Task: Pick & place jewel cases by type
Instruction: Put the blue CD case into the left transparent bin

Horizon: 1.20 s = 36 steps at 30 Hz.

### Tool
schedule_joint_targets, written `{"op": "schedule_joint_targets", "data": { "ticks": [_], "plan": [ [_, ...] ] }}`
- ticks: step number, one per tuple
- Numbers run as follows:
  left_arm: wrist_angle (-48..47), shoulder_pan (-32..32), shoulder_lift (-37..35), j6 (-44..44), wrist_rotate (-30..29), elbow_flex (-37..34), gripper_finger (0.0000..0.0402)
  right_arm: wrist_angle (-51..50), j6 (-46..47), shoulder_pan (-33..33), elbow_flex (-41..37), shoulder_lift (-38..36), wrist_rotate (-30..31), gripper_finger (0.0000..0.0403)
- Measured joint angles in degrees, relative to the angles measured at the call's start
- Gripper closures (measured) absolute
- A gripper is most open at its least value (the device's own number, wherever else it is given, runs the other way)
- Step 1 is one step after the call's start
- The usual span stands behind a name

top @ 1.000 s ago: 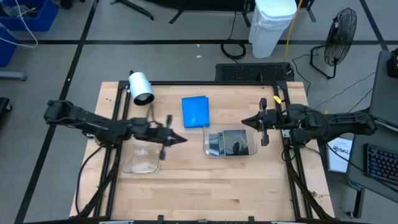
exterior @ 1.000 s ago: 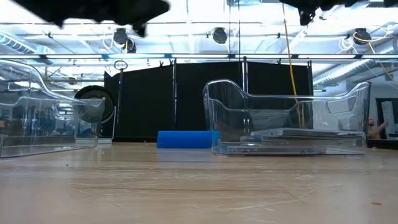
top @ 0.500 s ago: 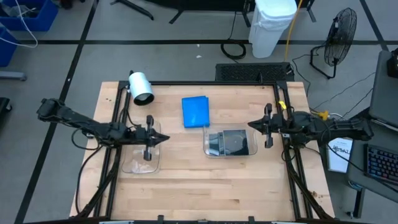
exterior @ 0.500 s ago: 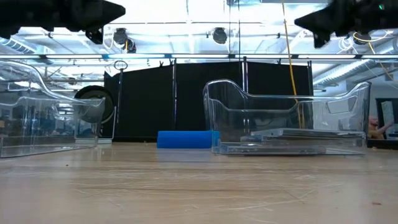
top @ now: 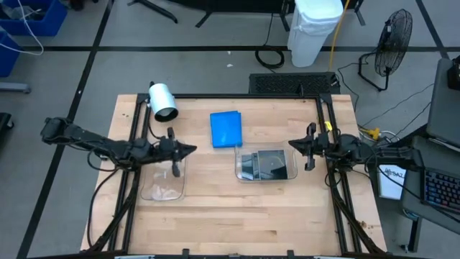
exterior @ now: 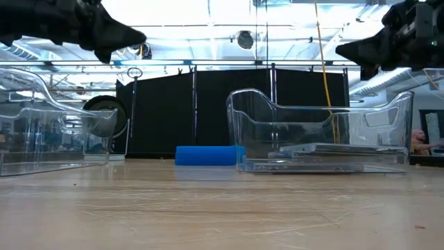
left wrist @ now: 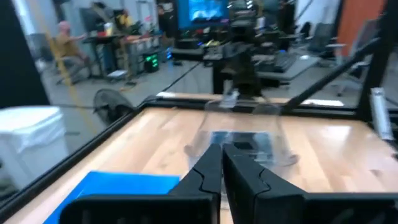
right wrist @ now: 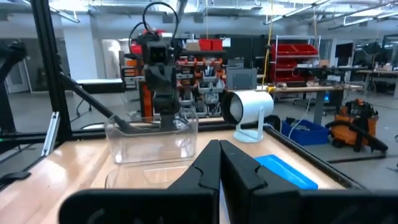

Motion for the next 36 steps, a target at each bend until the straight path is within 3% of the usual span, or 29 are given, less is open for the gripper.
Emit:
{"op": "schedule_joint_targets", "data": {
  "ticks": [13, 16, 19, 22, 29, 36],
  "plan": [
    [-4.6, 5.9, 0.1, -2.6, 0.8, 0.4, 0.0389, 0.7, 2.2, 0.1, -3.9, -0.2, 1.2, 0.0403],
    [-6.0, 7.2, 1.0, 3.0, 2.2, 2.2, 0.0368, -2.7, 8.5, 1.4, -3.9, 0.1, -6.6, 0.0399],
    [-6.7, 8.3, 3.5, 9.0, 1.7, 4.3, 0.0346, -3.8, 9.2, 3.0, -4.0, 0.6, -12.0, 0.0393],
    [-7.3, 9.9, 6.5, 11.2, 1.7, 6.1, 0.0326, -1.5, 8.3, 3.3, -4.0, 0.6, -8.9, 0.0394],
    [-7.7, 14.4, 13.0, 12.4, 1.7, 6.4, 0.0312, 0.0, 4.0, 3.2, -4.0, 0.6, 6.7, 0.04],
    [-7.7, 14.7, 18.7, 17.2, -4.2, 6.4, 0.0304, 0.1, 4.0, 3.2, -4.1, 0.7, 9.1, 0.0395]
  ]
}}
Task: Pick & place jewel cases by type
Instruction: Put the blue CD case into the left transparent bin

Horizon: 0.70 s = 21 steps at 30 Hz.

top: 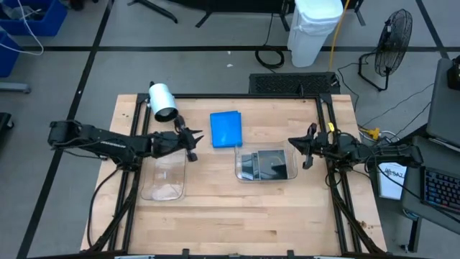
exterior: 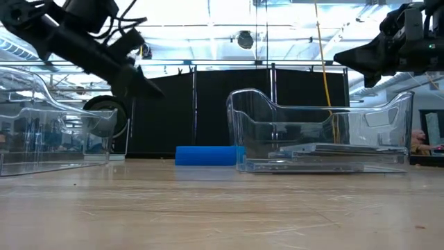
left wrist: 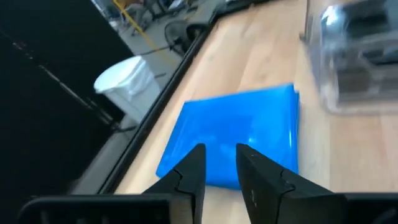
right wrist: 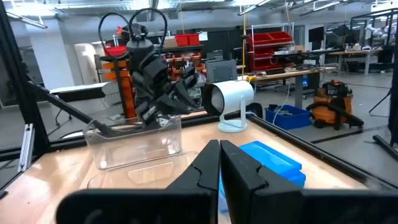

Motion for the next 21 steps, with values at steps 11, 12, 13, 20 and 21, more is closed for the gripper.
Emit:
{"op": "schedule_joint_targets", "data": {
  "ticks": [11, 12, 13, 20, 21],
  "plan": [
    [-14.9, -4.1, 19.5, -0.2, -1.5, 17.2, 0.0201, 0.0, 0.0, 0.0, 0.0, 0.0, 0.0, 0.0395],
    [-18.7, -4.1, 21.8, -1.4, -1.5, 19.9, 0.0188, 0.0, 0.0, 0.0, 0.0, 0.0, 0.0, 0.0396],
    [-22.2, -4.2, 24.0, -2.5, -1.6, 22.6, 0.0176, 0.0, 0.0, 0.0, 0.0, 0.0, 0.0, 0.0396],
    [-32.4, -5.2, 34.1, -5.1, -1.3, 32.4, 0.0121, 0.0, 0.0, 0.0, 0.0, 0.0, 0.0, 0.0395],
    [-32.3, -5.2, 34.9, -5.1, -1.6, 32.7, 0.0118, 0.0, 0.0, 0.0, 0.0, 0.0, 0.0, 0.0395]
  ]
}}
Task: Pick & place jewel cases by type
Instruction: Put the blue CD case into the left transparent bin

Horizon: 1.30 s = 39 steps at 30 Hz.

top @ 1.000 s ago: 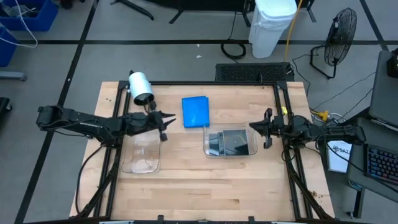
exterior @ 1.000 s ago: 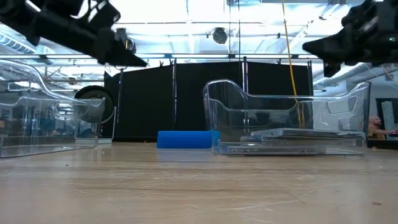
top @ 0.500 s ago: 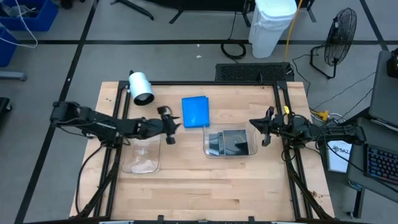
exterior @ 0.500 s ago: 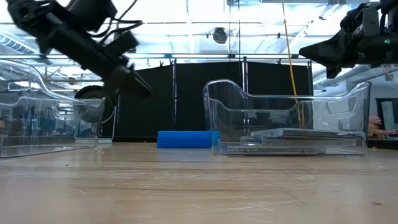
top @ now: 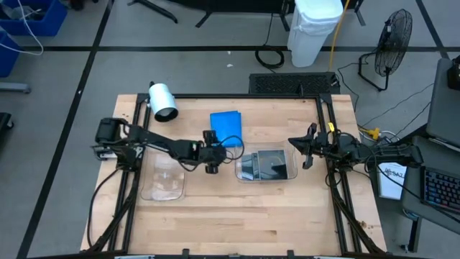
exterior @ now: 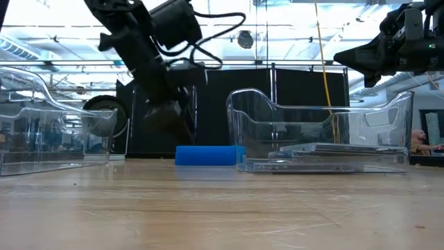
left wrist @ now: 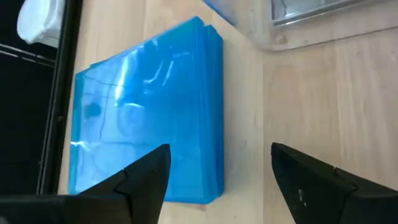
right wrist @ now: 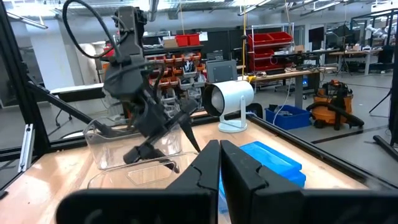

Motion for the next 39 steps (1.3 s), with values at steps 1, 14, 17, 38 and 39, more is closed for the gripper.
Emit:
{"op": "schedule_joint_targets", "data": {
  "ticks": [1, 14, 17, 38, 39],
  "plan": [
    [0.2, 0.1, 0.7, 0.0, -0.5, 0.1, 0.0117, 0.0, 0.0, 0.0, 0.0, 0.0, 0.0, 0.0396],
    [-1.7, 2.0, 4.9, -5.5, -4.1, 0.1, 0.014, 0.4, 0.0, 0.0, 0.0, 0.0, 0.0, 0.0397],
    [-1.8, 2.0, 4.9, -6.1, -4.3, 0.1, 0.0148, 0.4, 0.0, 0.0, 0.0, 0.0, 0.0, 0.0395],
    [-4.0, -1.3, 4.8, -13.5, -1.2, 0.2, 0.0363, 0.4, 0.0, 0.0, 0.0, 0.0, 0.0, 0.0395],
    [-4.0, -1.7, 4.8, -13.9, -0.9, 0.2, 0.0377, 0.4, 0.0, 0.0, 0.0, 0.0, 0.0, 0.0394]
  ]
}}
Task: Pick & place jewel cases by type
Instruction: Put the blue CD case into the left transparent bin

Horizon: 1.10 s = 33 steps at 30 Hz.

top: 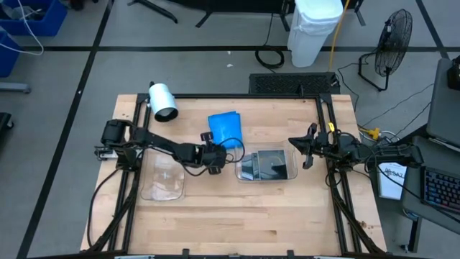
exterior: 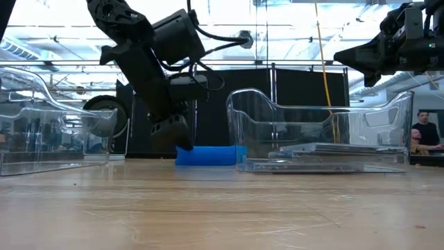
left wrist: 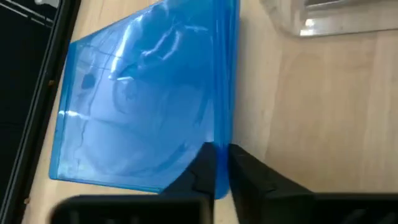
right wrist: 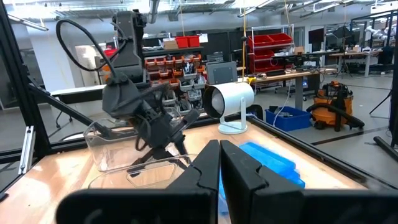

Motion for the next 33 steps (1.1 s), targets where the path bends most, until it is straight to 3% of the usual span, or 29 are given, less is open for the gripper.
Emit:
{"op": "schedule_joint_targets", "data": {
  "ticks": [2, 6, 14, 19, 29, 33],
  "plan": [
    [-0.1, -0.9, 0.0, -1.0, 3.3, 0.0, 0.0395, 0.0, 0.0, 0.0, 0.0, 0.0, 0.0, 0.0394],
    [-1.7, -2.6, 0.3, -0.9, 6.5, -0.4, 0.0388, 0.0, 0.0, 0.0, 0.0, 0.0, 0.0, 0.0398],
    [-1.1, -4.1, 0.4, -0.7, 5.1, -0.3, 0.0377, 0.1, 0.0, 0.0, 0.0, 0.0, 0.0, 0.0399],
    [-1.0, -5.3, 0.3, -0.7, 4.0, -0.3, 0.0392, 0.1, 0.0, 0.0, 0.0, 0.0, 0.0, 0.0399],
    [-0.8, -15.3, 0.3, 3.0, -7.6, -0.3, 0.0367, 0.2, 0.0, 0.0, 0.0, 0.0, 0.0, 0.0399],
    [-0.9, -20.7, 0.4, 6.2, -18.5, -0.2, 0.0367, 0.2, 0.0, 0.0, 0.0, 0.0, 0.0, 0.0399]
  ]
}}
